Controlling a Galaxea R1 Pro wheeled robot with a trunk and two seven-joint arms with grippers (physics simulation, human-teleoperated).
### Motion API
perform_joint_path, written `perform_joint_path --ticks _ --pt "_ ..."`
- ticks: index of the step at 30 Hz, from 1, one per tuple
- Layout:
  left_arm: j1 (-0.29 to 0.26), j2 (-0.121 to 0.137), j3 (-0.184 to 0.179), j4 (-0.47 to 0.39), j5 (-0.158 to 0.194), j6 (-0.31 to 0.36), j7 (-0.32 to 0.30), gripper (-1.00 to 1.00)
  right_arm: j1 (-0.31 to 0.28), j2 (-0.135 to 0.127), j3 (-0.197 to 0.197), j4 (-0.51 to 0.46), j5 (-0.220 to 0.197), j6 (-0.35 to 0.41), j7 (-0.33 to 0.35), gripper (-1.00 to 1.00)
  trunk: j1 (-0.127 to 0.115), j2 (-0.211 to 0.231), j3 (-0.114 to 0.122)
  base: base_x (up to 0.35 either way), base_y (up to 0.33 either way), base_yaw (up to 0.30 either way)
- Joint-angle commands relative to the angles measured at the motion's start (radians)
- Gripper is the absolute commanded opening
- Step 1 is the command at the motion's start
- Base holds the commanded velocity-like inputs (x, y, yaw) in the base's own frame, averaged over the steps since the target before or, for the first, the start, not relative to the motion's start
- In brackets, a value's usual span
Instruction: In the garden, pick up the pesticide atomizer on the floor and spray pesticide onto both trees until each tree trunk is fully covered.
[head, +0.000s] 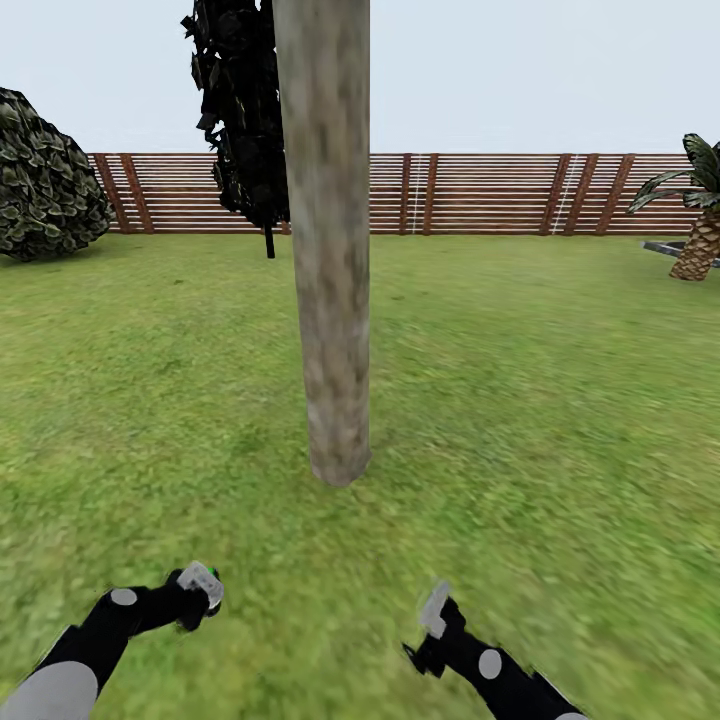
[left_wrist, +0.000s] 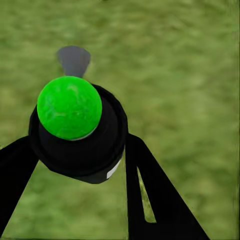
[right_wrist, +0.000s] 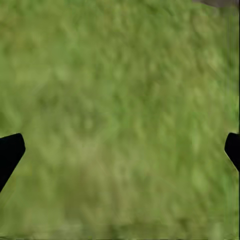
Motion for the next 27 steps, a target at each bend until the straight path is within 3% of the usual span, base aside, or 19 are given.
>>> perform_joint_path --ticks 1,2,3,5,6,10,11,12,14,17,20,22,24,25,27 --pt "0.0 -0.016 0.015 0.0 0.001 0.016 0.026 -1.0 0.0 0.0 -0.037 0.052 -0.02 -0.007 -0.09 1.0 0.0 0.0 0.0 0.0 0.0 0.0" --pt "0.0 -0.035 0.034 0.001 0.004 0.032 0.06 -1.0 0.0 -0.002 -0.095 0.117 -0.057 -0.03 -0.204 1.0 0.0 0.0 0.0 0.0 0.0 0.0" --pt "0.0 -0.046 0.046 0.005 0.007 0.043 0.079 -1.0 0.0 -0.003 -0.13 0.153 -0.083 -0.058 -0.261 1.0 0.0 0.0 0.0 0.0 0.0 0.0" --pt "0.0 -0.064 0.074 0.021 0.015 0.087 0.112 -1.0 0.001 -0.01 -0.174 0.206 -0.128 -0.131 -0.325 1.0 0.0 0.0 0.0 0.0 0.0 0.0" --pt "0.0 -0.073 0.088 0.032 0.022 0.143 0.147 -1.0 0.003 -0.03 -0.19 0.235 -0.152 -0.184 -0.347 1.0 0.0 0.0 0.0 0.0 0.0 0.0" --pt "0.0 -0.085 0.099 0.041 0.027 0.216 0.2 -1.0 0.021 -0.061 -0.205 0.265 -0.228 -0.267 -0.366 1.0 0.0 0.0 0.0 0.0 0.0 0.0" --pt "0.0 -0.089 0.1 0.041 0.027 0.224 0.206 -1.0 0.026 -0.065 -0.207 0.268 -0.262 -0.284 -0.368 1.0 0.0 0.0 0.0 0.011 0.0 0.0" --pt "0.0 -0.093 0.101 0.041 0.028 0.234 0.213 -1.0 0.032 -0.072 -0.209 0.273 -0.331 -0.302 -0.372 1.0 0.0 0.0 0.0 0.152 -0.021 0.0" --pt "0.0 -0.095 0.106 0.042 0.028 0.238 0.216 -1.0 0.035 -0.082 -0.209 0.275 -0.381 -0.31 -0.372 1.0 0.0 0.0 0.0 0.225 -0.084 0.0" --pt "0.0 -0.099 0.123 0.041 0.028 0.243 0.219 -1.0 0.036 -0.089 -0.209 0.278 -0.414 -0.314 -0.373 1.0 0.0 0.0 0.0 0.278 -0.157 0.0" --pt "-0.004 -0.124 0.141 0.028 0.028 0.288 0.221 -1.0 0.042 -0.092 -0.21 0.287 -0.43 -0.316 -0.378 1.0 0.0 0.0 0.0 0.298 -0.188 0.0" --pt "-0.009 -0.15 0.144 0.016 0.029 0.355 0.235 -1.0 0.047 -0.095 -0.214 0.289 -0.466 -0.316 -0.404 1.0 0.0 0.0 0.0 0.299 -0.196 0.0" --pt "-0.012 -0.176 0.144 0.004 0.029 0.377 0.246 -1.0 0.048 -0.095 -0.214 0.29 -0.484 -0.315 -0.415 1.0 0.0 0.0 0.0 0.298 -0.198 0.0" --pt "-0.015 -0.209 0.143 -0.015 0.028 0.392 0.261 -1.0 0.05 -0.092 -0.213 0.291 -0.496 -0.315 -0.421 1.0 0.0 0.0 0.0 0.298 -0.199 0.0" --pt "-0.016 -0.224 0.143 -0.028 0.028 0.397 0.267 -1.0 0.051 -0.088 -0.213 0.292 -0.5 -0.315 -0.423 1.0 0.0 0.0 0.0 0.299 -0.191 0.0"
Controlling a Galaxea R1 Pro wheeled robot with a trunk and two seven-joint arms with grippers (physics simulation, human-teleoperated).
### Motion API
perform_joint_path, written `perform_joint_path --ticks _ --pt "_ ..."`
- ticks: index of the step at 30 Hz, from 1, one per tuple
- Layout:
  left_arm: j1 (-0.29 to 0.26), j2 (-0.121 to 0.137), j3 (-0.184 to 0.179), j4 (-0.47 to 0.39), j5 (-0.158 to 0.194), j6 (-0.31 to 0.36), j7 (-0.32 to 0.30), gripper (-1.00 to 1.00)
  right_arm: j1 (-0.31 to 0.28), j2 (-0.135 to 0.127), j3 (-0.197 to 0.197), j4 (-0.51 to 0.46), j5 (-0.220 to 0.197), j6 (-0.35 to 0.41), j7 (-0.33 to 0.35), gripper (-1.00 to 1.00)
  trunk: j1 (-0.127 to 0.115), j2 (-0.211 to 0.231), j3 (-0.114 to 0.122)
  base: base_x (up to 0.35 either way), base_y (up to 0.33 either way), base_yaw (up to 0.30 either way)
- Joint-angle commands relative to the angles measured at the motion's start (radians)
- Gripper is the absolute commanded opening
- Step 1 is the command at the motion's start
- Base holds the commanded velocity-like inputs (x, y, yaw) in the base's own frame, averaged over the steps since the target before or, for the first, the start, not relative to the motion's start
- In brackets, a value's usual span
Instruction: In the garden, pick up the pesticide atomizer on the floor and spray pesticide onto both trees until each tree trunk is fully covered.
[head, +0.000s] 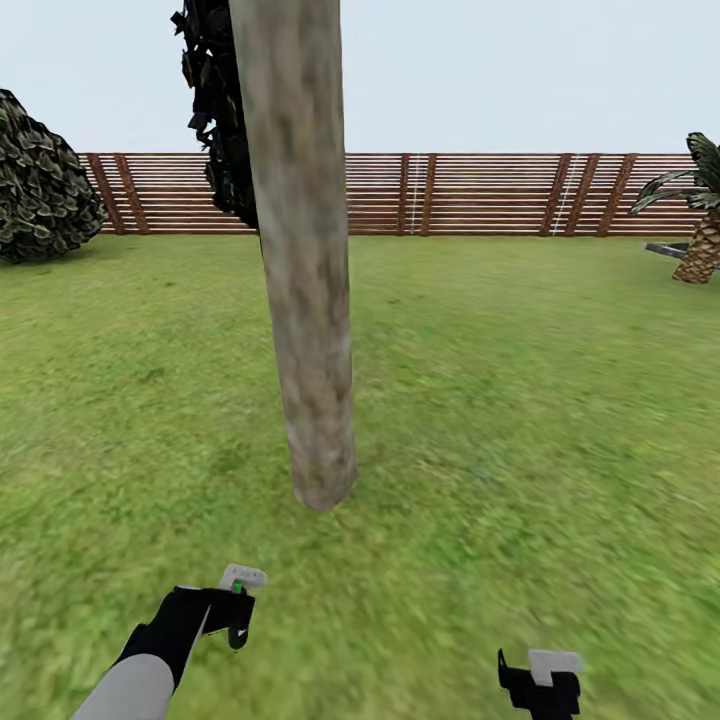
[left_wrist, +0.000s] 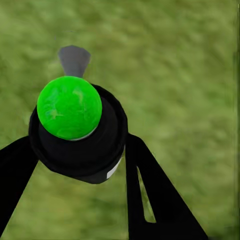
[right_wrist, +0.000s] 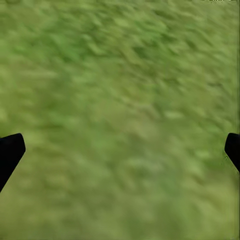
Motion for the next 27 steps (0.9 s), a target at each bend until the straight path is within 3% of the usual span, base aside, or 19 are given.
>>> perform_joint_path --ticks 1,8,9,10,14,15,17,20,24,27 --pt "-0.003 -0.006 -0.001 -0.01 -0.001 0.003 0.003 -1.0 0.001 0.002 0.0 0.001 -0.002 0.001 -0.001 1.0 0.0 0.0 0.0 0.314 -0.149 0.0" --pt "-0.003 0.009 -0.002 -0.059 -0.003 0.007 0.007 -1.0 0.015 0.005 0.001 0.017 -0.004 0.002 0.0 1.0 0.0 0.0 0.0 0.333 -0.04 0.0" --pt "-0.002 0.006 -0.004 -0.061 -0.003 0.007 0.007 -1.0 0.019 0.006 0.001 0.018 -0.004 0.003 0.0 1.0 0.0 0.0 0.0 0.338 -0.003 0.0" --pt "-0.074 -0.058 -0.071 -0.188 0.001 0.098 -0.002 -1.0 0.098 0.007 0.0 0.019 -0.004 0.005 0.0 1.0 0.0 0.0 0.0 0.0 0.0 0.0" --pt "-0.068 -0.037 -0.074 -0.191 -0.001 0.098 -0.002 -1.0 0.098 0.008 0.0 0.019 -0.005 0.004 0.001 1.0 0.0 0.0 0.0 0.0 0.0 0.0" --pt "-0.07 -0.043 -0.076 -0.189 -0.001 0.098 -0.002 -1.0 0.099 0.045 0.001 0.017 -0.005 0.004 0.001 1.0 0.0 0.0 0.0 0.0 0.0 0.0" --pt "-0.075 -0.057 -0.076 -0.189 -0.001 0.098 -0.002 -1.0 0.098 0.062 -0.002 0.012 -0.005 0.004 -0.001 1.0 0.0 0.0 0.0 0.0 0.0 0.0" --pt "-0.077 -0.074 -0.075 -0.191 0.0 0.102 -0.002 -1.0 0.098 0.046 -0.004 0.009 -0.006 0.003 -0.003 1.0 0.0 0.0 0.0 0.0 0.0 0.0" --pt "-0.069 -0.061 -0.074 -0.19 -0.002 0.101 -0.002 -1.0 0.098 0.041 -0.006 0.008 -0.008 -0.002 -0.004 1.0 0.0 0.0 0.0 0.0 0.0 0.0" --pt "-0.064 -0.064 -0.08 -0.183 -0.006 0.099 0.004 -1.0 0.098 -0.007 -0.003 0.006 -0.007 -0.003 0.002 1.0 0.0 0.0 0.0 -0.164 0.0 0.0"
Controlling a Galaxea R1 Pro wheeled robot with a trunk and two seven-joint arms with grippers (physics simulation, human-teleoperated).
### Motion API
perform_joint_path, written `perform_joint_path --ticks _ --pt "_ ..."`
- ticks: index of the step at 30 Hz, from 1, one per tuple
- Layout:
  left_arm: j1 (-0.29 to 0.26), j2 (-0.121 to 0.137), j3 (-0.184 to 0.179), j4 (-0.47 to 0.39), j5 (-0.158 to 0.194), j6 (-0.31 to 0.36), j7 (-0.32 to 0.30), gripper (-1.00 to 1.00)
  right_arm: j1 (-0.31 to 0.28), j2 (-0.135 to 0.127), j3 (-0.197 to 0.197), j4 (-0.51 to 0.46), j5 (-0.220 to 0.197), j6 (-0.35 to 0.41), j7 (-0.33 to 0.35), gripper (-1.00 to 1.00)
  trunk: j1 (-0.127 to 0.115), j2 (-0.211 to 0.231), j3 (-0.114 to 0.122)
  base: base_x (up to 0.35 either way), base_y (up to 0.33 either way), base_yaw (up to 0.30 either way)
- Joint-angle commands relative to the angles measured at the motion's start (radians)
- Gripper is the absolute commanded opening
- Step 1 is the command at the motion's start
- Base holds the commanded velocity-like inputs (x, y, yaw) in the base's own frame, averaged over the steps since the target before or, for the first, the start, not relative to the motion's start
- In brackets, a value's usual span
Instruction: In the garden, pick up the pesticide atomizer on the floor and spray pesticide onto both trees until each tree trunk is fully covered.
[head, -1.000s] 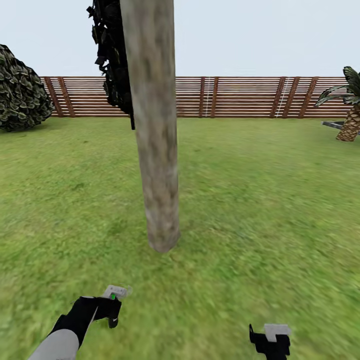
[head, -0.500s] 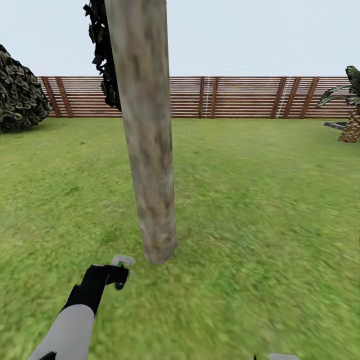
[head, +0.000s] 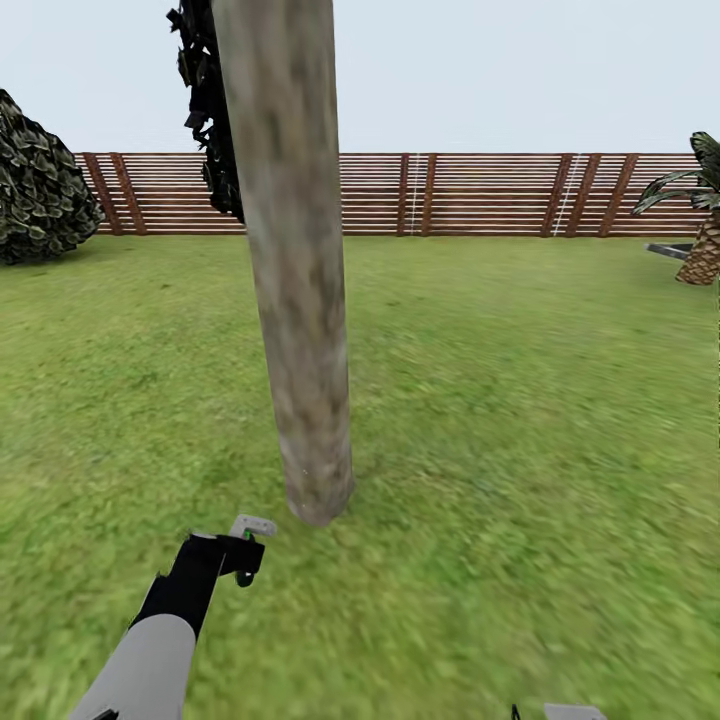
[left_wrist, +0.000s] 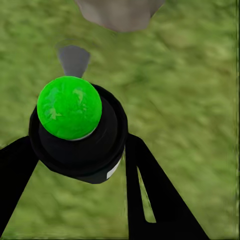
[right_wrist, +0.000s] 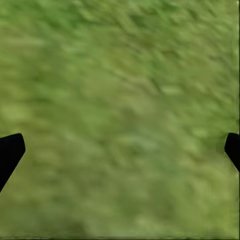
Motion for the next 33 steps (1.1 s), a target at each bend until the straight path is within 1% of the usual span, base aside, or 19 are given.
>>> perform_joint_path --ticks 1,3,4,7,8,11,15,18,21,22,24,27,28,30,32,33 --pt "-0.004 -0.005 0.001 0.002 0.002 -0.001 0.001 -1.0 0.0 -0.005 0.008 0.0 0.004 0.0 0.003 1.0 0.0 0.0 0.0 -0.327 0.0 0.0" --pt "-0.01 -0.008 0.002 0.004 0.004 -0.001 0.002 -1.0 0.0 -0.006 0.011 -0.015 0.007 0.0 0.004 1.0 0.0 0.0 0.0 -0.31 0.0 0.0" --pt "-0.011 -0.008 0.002 0.003 0.004 0.0 0.002 -1.0 0.0 -0.006 0.012 -0.042 0.008 0.0 0.005 1.0 0.0 0.0 0.0 -0.122 0.0 0.0" --pt "-0.009 0.001 0.001 0.003 0.003 0.0 0.001 -1.0 0.0 -0.006 0.013 -0.074 0.009 0.0 0.006 1.0 0.0 0.0 0.0 -0.051 0.0 0.0" --pt "-0.007 0.005 -0.001 0.0 -0.003 0.001 0.0 -1.0 0.0 -0.007 0.013 -0.079 0.009 0.0 0.006 1.0 0.0 0.0 0.0 -0.01 0.0 0.0" --pt "-0.003 0.004 -0.003 0.003 -0.009 0.001 0.0 -1.0 0.0 -0.007 0.014 -0.082 0.009 0.0 0.005 1.0 0.0 0.0 0.0 -0.004 0.0 0.0" --pt "-0.011 -0.018 0.0 0.019 0.003 0.01 0.001 -1.0 0.0 -0.007 0.013 -0.082 0.009 0.0 0.004 1.0 0.0 0.0 0.0 0.0 0.0 0.0" --pt "-0.023 -0.041 0.0 0.033 0.007 0.053 -0.001 -1.0 0.0 -0.007 0.012 -0.083 0.008 0.0 0.003 1.0 0.0 0.0 0.0 0.0 0.0 0.0" --pt "-0.031 -0.038 0.004 0.033 0.006 0.065 0.0 -1.0 0.0 -0.007 0.012 -0.082 0.009 0.0 0.003 1.0 0.0 0.0 0.0 0.0 0.0 -0.028" --pt "-0.031 -0.034 0.005 0.03 0.005 0.067 0.0 -1.0 0.0 -0.007 0.012 -0.082 0.008 0.0 0.003 1.0 0.0 0.0 0.0 0.0 0.0 -0.144" --pt "-0.025 -0.003 0.005 0.02 0.002 0.069 -0.002 -1.0 0.0 -0.007 0.012 -0.082 0.007 0.0 0.003 1.0 0.0 0.0 0.0 0.0 0.0 -0.241" --pt "-0.023 0.032 0.002 0.018 0.002 0.069 -0.003 -1.0 0.0 -0.007 0.012 -0.082 0.007 0.0 0.003 1.0 0.0 0.0 0.0 0.0 0.0 -0.271" --pt "-0.022 0.05 0.002 0.018 0.003 0.068 -0.005 -1.0 0.0 -0.007 0.012 -0.082 0.007 0.0 0.003 1.0 0.0 0.0 0.0 0.0 0.0 -0.281" --pt "-0.021 0.058 -0.002 0.019 0.003 0.068 -0.005 -1.0 0.0 -0.007 0.012 -0.082 0.008 0.0 0.003 1.0 0.0 0.0 0.0 0.0 0.0 -0.283" --pt "-0.021 0.059 -0.004 0.021 0.002 0.068 -0.005 -1.0 0.0 -0.007 0.012 -0.082 0.008 0.0 0.003 1.0 0.0 0.0 0.0 -0.003 0.003 -0.283" --pt "-0.021 0.056 -0.002 0.026 0.002 0.068 -0.005 -1.0 0.0 -0.007 0.012 -0.082 0.008 0.0 0.003 1.0 0.0 0.0 0.0 -0.148 0.131 -0.273"
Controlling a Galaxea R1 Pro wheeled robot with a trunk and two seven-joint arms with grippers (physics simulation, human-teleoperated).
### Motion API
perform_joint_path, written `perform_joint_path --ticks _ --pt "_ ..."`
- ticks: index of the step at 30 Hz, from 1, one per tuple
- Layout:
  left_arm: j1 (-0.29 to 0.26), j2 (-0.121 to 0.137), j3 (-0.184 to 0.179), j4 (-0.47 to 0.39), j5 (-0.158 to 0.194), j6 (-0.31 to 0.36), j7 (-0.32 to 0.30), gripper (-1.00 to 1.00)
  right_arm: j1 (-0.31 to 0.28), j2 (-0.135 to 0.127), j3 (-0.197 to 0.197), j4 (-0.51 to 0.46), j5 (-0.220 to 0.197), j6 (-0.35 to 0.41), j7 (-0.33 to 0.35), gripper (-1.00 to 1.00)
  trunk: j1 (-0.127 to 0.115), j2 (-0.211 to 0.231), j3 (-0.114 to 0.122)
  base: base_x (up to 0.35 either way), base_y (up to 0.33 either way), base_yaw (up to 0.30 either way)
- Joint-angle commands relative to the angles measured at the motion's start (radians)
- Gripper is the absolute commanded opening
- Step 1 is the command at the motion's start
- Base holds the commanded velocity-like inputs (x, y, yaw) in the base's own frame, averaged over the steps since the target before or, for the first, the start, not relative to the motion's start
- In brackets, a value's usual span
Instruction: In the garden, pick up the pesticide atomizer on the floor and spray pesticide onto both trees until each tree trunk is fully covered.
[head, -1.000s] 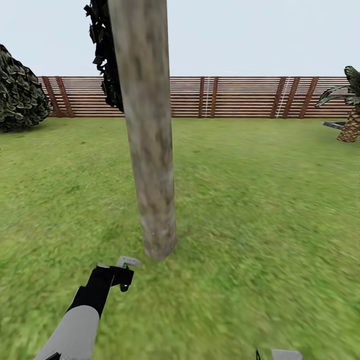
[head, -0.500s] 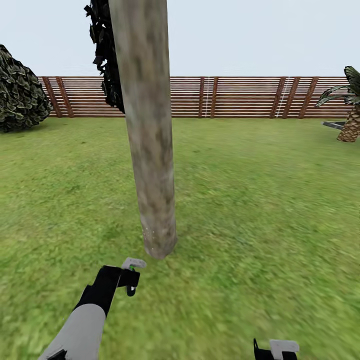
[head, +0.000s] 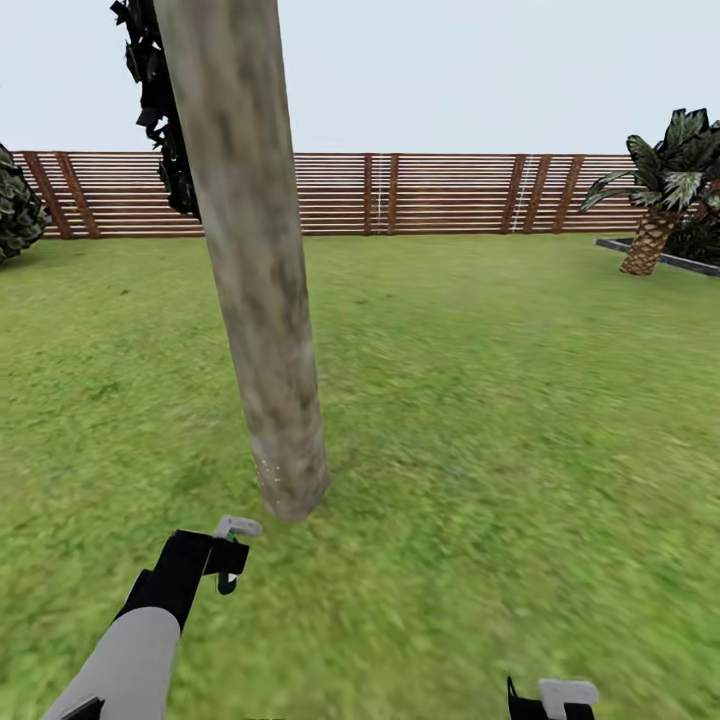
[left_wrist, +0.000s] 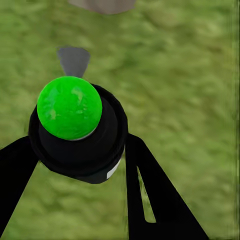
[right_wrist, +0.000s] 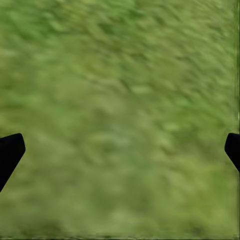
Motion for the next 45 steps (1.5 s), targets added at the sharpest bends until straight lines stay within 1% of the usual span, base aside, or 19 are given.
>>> perform_joint_path --ticks 1,5,8,10,12,13,15,17,19,25,28,31,33,34,37,40,41,44,45 --pt "0.0 -0.006 0.001 0.003 0.0 0.0 0.0 -1.0 0.0 0.0 0.0 0.0 0.0 0.0 0.0 1.0 0.0 0.0 0.0 -0.198 0.174 -0.234" --pt "-0.001 -0.03 -0.003 0.0 -0.002 0.001 0.0 -1.0 0.0 0.0 0.0 0.001 0.001 0.0 0.0 1.0 0.0 0.0 0.0 -0.149 0.131 -0.081" --pt "-0.009 -0.022 -0.002 -0.006 0.0 0.003 -0.001 -1.0 0.0 0.0 0.0 0.001 0.001 0.0 0.0 1.0 0.0 0.0 0.0 -0.017 0.015 -0.006" --pt "-0.014 0.002 -0.001 -0.009 0.0 0.004 -0.001 -1.0 0.0 0.0 0.0 0.002 0.001 0.0 0.001 1.0 0.0 0.0 0.0 -0.004 0.003 -0.001" --pt "-0.014 0.0 -0.003 -0.009 0.0 0.004 -0.001 -1.0 0.0 0.0 0.0 0.002 0.001 0.0 0.0 1.0 0.0 0.0 0.0 -0.001 0.0 0.0" --pt "-0.014 -0.009 -0.003 -0.009 0.0 0.004 -0.001 -1.0 0.0 0.0 0.0 0.002 0.001 0.0 0.0 1.0 0.0 0.0 0.0 0.0 0.0 0.0" --pt "-0.02 -0.068 -0.008 -0.01 -0.003 0.004 -0.001 -1.0 0.0 0.0 0.0 0.003 0.001 0.0 0.0 1.0 0.0 0.0 0.0 0.0 0.0 0.0" --pt "-0.032 -0.085 -0.024 -0.01 -0.001 0.006 -0.001 -1.0 0.0 0.0 0.0 0.003 0.001 0.0 0.0 1.0 0.0 0.0 0.0 0.0 0.0 0.0" --pt "-0.037 -0.085 -0.031 -0.01 0.0 0.011 -0.001 -1.0 0.0 0.0 0.0 0.003 0.002 0.0 0.0 1.0 0.0 0.0 0.0 0.0 0.0 0.0" --pt "-0.032 -0.023 -0.037 -0.121 0.001 0.051 -0.023 -1.0 0.0 0.0 0.0 0.003 0.001 0.0 0.0 1.0 0.0 0.0 0.0 -0.008 0.004 0.0" --pt "-0.032 -0.034 -0.042 -0.134 0.0 0.069 -0.029 -1.0 0.0 0.0 0.0 0.003 0.001 0.0 0.0 1.0 0.0 0.0 0.0 -0.216 0.104 0.0" --pt "-0.043 -0.084 -0.103 -0.137 0.001 0.075 -0.031 -1.0 0.0 0.0 0.0 0.003 0.001 0.0 0.0 1.0 0.0 0.0 0.0 -0.226 0.099 0.0" --pt "-0.05 -0.099 -0.147 -0.143 0.003 0.093 -0.031 -1.0 0.0 0.0 0.0 0.004 0.002 0.0 0.0 1.0 0.0 0.0 0.0 -0.068 0.029 0.0" --pt "-0.059 -0.1 -0.156 -0.153 0.008 0.108 -0.031 -1.0 0.0 0.0 0.0 0.004 0.002 0.0 0.0 1.0 0.0 0.0 0.0 -0.029 0.013 0.0" --pt "-0.083 -0.084 -0.172 -0.22 0.076 0.179 -0.033 -1.0 0.0 0.0 0.0 0.003 0.002 0.0 0.0 1.0 0.0 0.0 0.0 -0.007 0.003 0.0" --pt "-0.088 -0.024 -0.173 -0.25 0.106 0.197 -0.033 -1.0 0.0 0.0 0.0 0.003 0.002 0.0 0.0 1.0 0.0 0.0 0.0 -0.001 0.0 0.0" --pt "-0.089 -0.016 -0.175 -0.253 0.111 0.199 -0.033 -1.0 0.0 0.0 0.0 0.004 0.002 0.0 0.0 1.0 0.0 0.0 0.0 0.0 0.0 0.0" --pt "-0.089 -0.025 -0.186 -0.254 0.115 0.2 -0.033 -1.0 0.0 0.0 0.0 0.003 0.002 0.0 0.0 1.0 0.0 0.0 0.0 0.0 0.0 0.0" --pt "-0.089 -0.063 -0.229 -0.254 0.116 0.201 -0.033 -1.0 0.0 0.0 0.0 0.003 0.002 0.0 0.0 1.0 0.0 0.0 0.0 0.0 0.0 0.0"
